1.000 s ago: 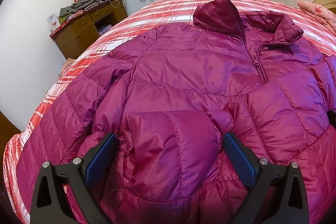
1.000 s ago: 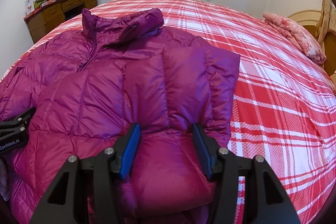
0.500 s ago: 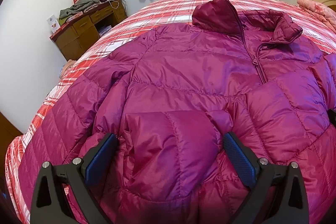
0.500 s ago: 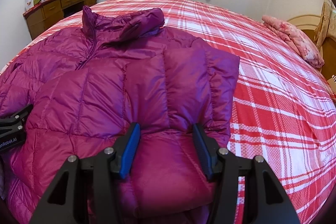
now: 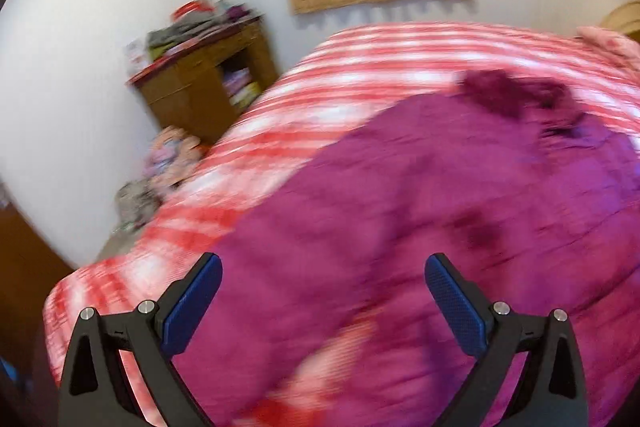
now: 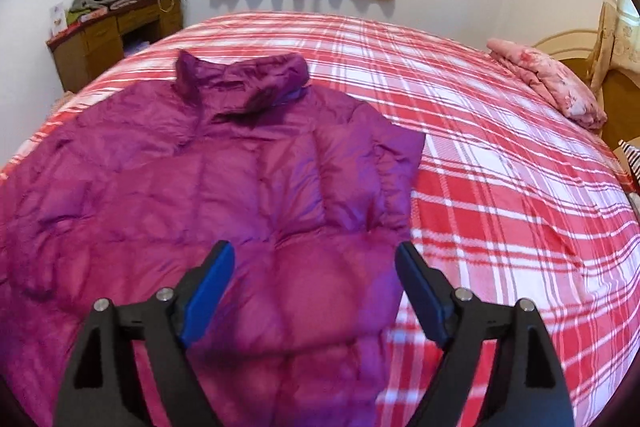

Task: Fold large clothes
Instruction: 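Grasp the cuff of the sleeve nearest the left tool with the left tool, then fold the gripped sleeve across the jacket body, release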

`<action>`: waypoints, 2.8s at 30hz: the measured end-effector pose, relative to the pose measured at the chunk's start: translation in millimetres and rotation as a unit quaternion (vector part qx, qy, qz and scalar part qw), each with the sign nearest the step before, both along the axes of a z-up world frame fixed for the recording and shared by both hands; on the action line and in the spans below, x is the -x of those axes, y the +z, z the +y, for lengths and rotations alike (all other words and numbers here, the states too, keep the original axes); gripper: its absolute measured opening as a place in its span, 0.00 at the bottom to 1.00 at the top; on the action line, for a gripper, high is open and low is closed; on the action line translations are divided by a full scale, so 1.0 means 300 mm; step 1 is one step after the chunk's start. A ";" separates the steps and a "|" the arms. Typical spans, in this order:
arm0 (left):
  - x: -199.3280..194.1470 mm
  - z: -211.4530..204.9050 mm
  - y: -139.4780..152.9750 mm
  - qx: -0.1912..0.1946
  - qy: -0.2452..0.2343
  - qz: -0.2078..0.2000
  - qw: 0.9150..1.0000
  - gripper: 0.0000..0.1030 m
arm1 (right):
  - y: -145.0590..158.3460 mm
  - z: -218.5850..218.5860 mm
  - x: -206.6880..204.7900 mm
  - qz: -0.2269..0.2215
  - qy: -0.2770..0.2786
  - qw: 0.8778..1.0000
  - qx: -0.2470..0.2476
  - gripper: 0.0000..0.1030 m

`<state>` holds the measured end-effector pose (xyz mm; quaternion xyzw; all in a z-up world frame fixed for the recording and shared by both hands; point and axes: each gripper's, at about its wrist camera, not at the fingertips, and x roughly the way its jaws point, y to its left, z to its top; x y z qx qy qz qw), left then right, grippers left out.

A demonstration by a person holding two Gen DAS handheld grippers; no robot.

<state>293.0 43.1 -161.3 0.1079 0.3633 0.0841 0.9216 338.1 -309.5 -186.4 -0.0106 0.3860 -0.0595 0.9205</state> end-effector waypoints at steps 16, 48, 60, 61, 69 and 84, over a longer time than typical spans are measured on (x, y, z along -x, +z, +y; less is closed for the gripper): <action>0.200 0.793 -0.182 0.102 0.202 0.071 0.972 0.99 | -0.093 0.155 0.268 0.021 0.053 0.998 0.012 0.88; 0.124 0.521 -0.173 0.126 0.123 0.036 0.984 0.19 | -0.146 0.113 0.305 0.013 0.029 0.999 -0.016 0.90; 0.085 0.302 0.310 0.023 0.055 -0.117 0.991 0.15 | -0.061 -0.053 0.338 -0.024 -0.024 0.999 -0.006 0.89; 0.088 0.246 0.337 0.020 0.037 -0.123 0.991 0.15 | -0.058 -0.072 0.342 -0.025 -0.030 0.999 -0.006 0.89; 0.094 -0.254 0.407 -0.003 -0.101 -0.150 0.984 0.15 | -0.055 -0.151 0.377 -0.029 -0.049 0.998 -0.015 0.89; 0.289 -0.845 0.203 -0.027 -0.263 -0.132 0.955 0.85 | -0.081 -0.197 0.407 -0.014 -0.046 0.998 -0.030 0.90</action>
